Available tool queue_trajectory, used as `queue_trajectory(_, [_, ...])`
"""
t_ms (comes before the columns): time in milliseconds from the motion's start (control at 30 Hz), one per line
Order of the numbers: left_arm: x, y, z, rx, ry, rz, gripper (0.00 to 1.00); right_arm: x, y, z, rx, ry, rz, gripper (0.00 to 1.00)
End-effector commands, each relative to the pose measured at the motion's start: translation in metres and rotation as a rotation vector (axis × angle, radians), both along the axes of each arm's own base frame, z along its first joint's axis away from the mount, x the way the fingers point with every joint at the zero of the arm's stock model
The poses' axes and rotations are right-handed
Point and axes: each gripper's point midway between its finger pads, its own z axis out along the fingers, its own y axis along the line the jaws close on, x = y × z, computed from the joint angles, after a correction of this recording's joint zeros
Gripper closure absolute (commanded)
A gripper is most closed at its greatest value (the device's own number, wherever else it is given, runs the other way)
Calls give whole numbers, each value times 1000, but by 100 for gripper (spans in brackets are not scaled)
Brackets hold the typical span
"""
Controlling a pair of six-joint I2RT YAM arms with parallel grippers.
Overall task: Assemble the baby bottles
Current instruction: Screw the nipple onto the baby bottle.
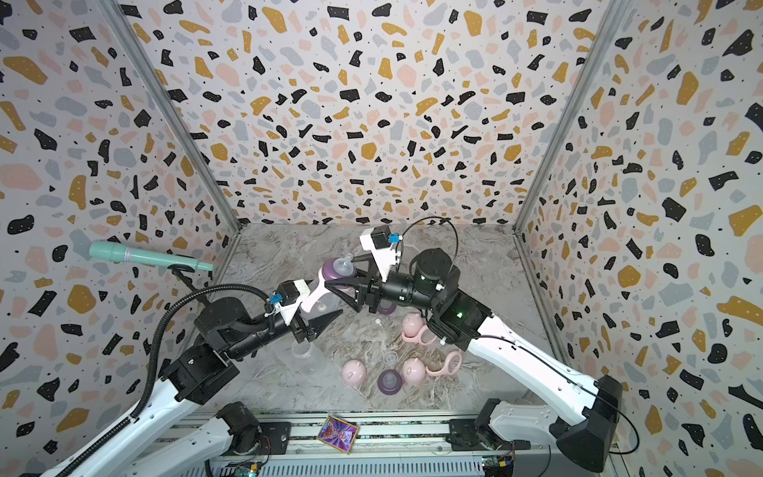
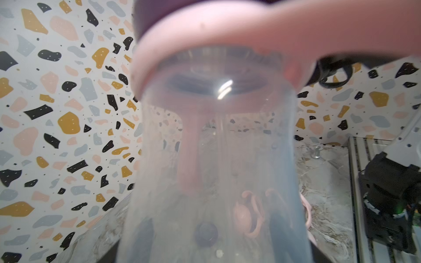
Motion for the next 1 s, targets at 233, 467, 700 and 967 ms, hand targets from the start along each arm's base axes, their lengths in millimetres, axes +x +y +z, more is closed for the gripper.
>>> queue_trajectory(233, [-4, -6, 18, -64, -80, -41, 100, -6, -44, -34, -275, 130, 57, 8])
queue_trajectory(467, [-37, -32, -14, 81, -6, -313, 100, -15, -67, -22, -358, 52, 144, 3])
queue_trajectory(700, [-38, -36, -47, 183, 71, -352, 100, -25, -59, -12, -456, -26, 190, 4])
queue_trajectory(967, [-38, -32, -46, 211, 42, -337, 100, -14, -57, -39, -538, 81, 152, 3])
